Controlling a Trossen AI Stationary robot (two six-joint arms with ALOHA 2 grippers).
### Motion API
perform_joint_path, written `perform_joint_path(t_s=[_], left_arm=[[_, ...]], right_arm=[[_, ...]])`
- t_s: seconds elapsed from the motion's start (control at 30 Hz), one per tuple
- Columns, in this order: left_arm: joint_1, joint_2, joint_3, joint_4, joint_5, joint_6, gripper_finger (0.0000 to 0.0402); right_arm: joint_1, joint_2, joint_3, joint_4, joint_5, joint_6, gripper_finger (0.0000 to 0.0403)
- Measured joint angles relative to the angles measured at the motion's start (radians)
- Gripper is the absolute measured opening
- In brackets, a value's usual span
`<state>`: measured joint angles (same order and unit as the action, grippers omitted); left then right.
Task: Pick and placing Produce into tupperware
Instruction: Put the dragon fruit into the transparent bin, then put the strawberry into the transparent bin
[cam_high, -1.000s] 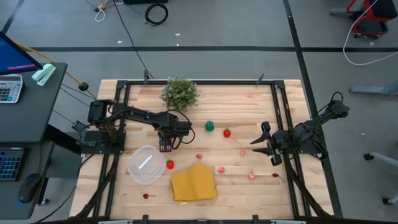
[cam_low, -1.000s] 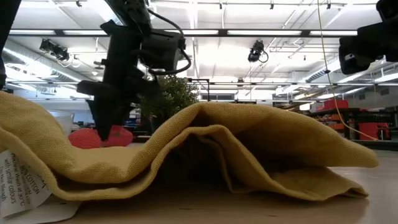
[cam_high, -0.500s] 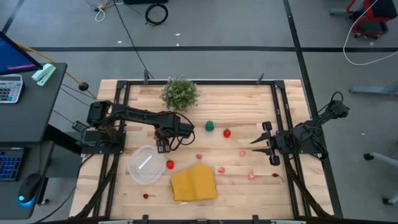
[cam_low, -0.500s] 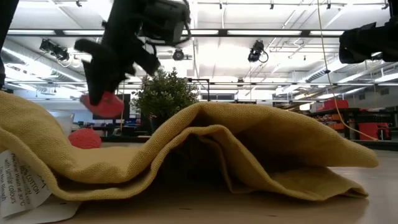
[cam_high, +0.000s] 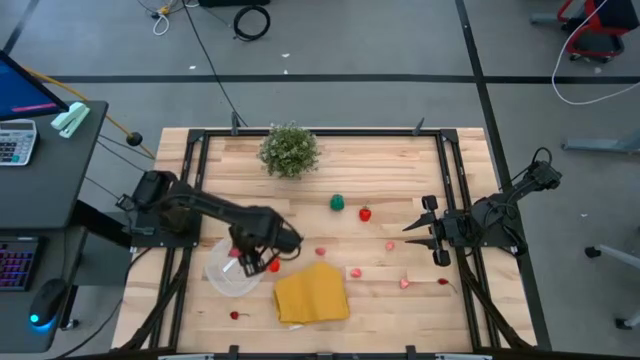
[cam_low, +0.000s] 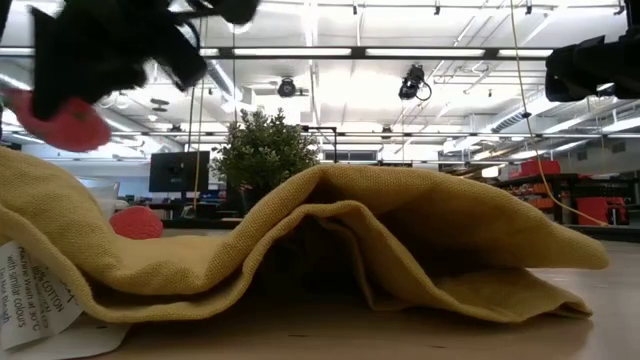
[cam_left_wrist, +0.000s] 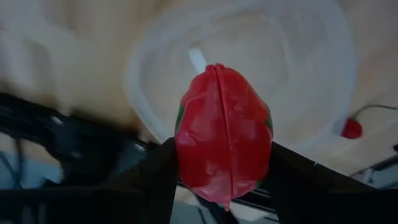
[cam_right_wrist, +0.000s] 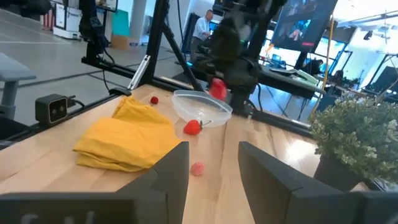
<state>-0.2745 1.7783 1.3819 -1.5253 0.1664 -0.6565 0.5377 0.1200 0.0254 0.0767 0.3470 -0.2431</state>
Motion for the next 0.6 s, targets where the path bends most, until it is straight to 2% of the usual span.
perform_joint_path(t_s=[0.17,0.33,0.47,0.6], left_arm=[[-0.106,0.000,-0.040,0.087,0.016,-0.134,0.0222],[-0.167,0.002,-0.203,0.216,0.084,-0.202,0.0235],[-0.178,0.002,-0.287,0.192,0.090,-0.255,0.0253],[-0.176,0.002,-0.321,0.199,0.078,-0.275,0.0278]], right_arm=[[0.000,0.000,0.000,0.006,0.000,0.003,0.0146],[0.000,0.000,0.000,0.032,0.000,0.003,0.0146],[0.000,0.000,0.000,0.051,0.000,-0.016,0.0146],[0.000,0.000,0.000,0.052,0.000,-0.063,0.0146]])
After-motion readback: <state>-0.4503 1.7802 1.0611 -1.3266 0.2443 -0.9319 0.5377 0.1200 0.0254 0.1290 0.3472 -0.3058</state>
